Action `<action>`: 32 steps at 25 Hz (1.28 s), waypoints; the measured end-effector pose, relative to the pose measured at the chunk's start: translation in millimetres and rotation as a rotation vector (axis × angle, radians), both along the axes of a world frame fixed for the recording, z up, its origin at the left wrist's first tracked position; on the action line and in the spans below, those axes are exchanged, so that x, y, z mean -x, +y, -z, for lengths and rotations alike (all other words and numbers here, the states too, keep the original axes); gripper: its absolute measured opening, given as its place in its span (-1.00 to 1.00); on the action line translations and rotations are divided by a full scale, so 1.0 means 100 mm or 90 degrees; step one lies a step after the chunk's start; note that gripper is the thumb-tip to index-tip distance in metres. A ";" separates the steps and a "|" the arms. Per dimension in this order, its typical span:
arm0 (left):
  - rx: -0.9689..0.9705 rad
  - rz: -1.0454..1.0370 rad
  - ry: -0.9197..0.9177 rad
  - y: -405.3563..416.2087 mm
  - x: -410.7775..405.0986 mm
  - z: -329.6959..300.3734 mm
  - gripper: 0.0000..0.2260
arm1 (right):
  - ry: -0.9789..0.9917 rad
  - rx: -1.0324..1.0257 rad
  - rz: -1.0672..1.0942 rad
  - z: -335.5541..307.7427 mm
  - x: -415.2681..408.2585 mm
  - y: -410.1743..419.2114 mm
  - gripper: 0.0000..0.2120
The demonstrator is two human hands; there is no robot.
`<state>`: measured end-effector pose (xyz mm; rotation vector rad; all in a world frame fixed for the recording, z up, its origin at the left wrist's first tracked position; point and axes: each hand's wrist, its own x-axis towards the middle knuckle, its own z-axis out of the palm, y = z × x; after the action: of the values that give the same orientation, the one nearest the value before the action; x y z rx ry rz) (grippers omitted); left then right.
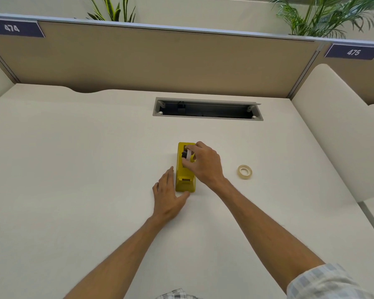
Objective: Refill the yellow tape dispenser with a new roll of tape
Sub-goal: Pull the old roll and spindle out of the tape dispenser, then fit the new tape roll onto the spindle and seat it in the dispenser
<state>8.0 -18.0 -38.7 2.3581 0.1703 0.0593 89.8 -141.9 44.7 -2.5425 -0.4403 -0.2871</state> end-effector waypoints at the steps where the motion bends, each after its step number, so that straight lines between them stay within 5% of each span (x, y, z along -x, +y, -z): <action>1: 0.090 -0.011 -0.004 0.05 0.01 -0.06 -0.30 | 0.000 -0.008 -0.004 -0.02 0.03 -0.02 -0.66; 5: 0.252 -0.069 -0.128 0.12 -0.04 -0.47 -0.64 | -0.009 -0.070 -0.036 -0.10 0.21 -0.11 -0.68; 9: 0.451 0.005 -0.009 0.08 -0.12 -0.83 -0.73 | -0.018 -0.162 -0.081 -0.20 0.40 -0.19 -0.68; 15: 0.570 0.050 -0.004 0.02 0.02 -1.00 -0.77 | -0.013 -0.205 -0.126 -0.37 0.59 -0.34 -0.65; 25: 0.645 0.018 0.017 0.02 0.17 -1.18 -0.81 | 0.125 -0.348 -0.191 -0.50 0.77 -0.50 -0.59; 32: 0.622 -0.003 0.043 0.05 0.22 -1.15 -0.82 | 0.203 -0.446 -0.108 -0.35 0.68 -0.65 -0.62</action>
<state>-13.7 -13.0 75.9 1.3852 0.1829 -0.0861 21.8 -207.3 79.4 -1.8098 -0.3477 0.0338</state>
